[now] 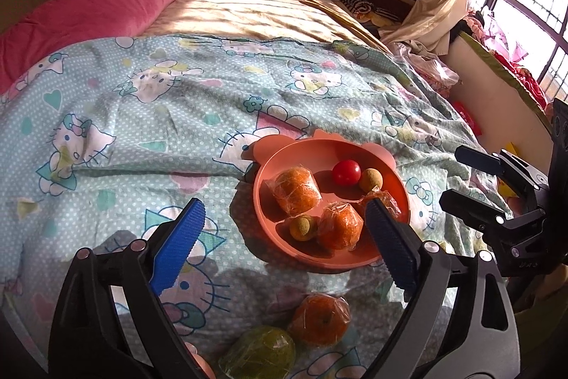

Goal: Organize fruits
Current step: 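Withdraw both tools from the plate back toward the remaining fruit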

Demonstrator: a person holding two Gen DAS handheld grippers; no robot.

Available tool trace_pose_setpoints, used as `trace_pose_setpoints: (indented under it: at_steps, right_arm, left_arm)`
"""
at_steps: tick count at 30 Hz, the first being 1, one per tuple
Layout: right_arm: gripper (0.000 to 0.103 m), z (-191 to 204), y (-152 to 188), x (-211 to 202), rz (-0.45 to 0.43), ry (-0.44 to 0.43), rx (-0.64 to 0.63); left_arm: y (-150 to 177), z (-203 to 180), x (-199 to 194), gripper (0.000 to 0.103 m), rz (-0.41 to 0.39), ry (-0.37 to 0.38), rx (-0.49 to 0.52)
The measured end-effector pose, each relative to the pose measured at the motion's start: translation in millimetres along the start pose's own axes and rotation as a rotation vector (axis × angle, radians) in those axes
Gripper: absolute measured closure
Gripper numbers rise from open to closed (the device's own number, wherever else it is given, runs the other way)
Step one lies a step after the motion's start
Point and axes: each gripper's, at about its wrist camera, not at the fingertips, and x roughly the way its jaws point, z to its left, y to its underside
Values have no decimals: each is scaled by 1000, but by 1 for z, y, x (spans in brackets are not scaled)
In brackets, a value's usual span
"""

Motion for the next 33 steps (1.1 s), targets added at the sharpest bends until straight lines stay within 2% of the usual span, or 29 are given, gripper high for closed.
trace_pose_setpoints:
  at_steps: [9,16,33]
  right_arm:
    - [13,1,2,-13,-29,14,10]
    - [11,3,3,-23,-46,21,16]
    - [9,16,11,-45,-75,35,1]
  left_arm:
    - [-1,3,-11,10,-32,-13,1]
    - [2,2,-24,10,-59,-41,13]
    - [10,2,-44,10,-83,-38,12]
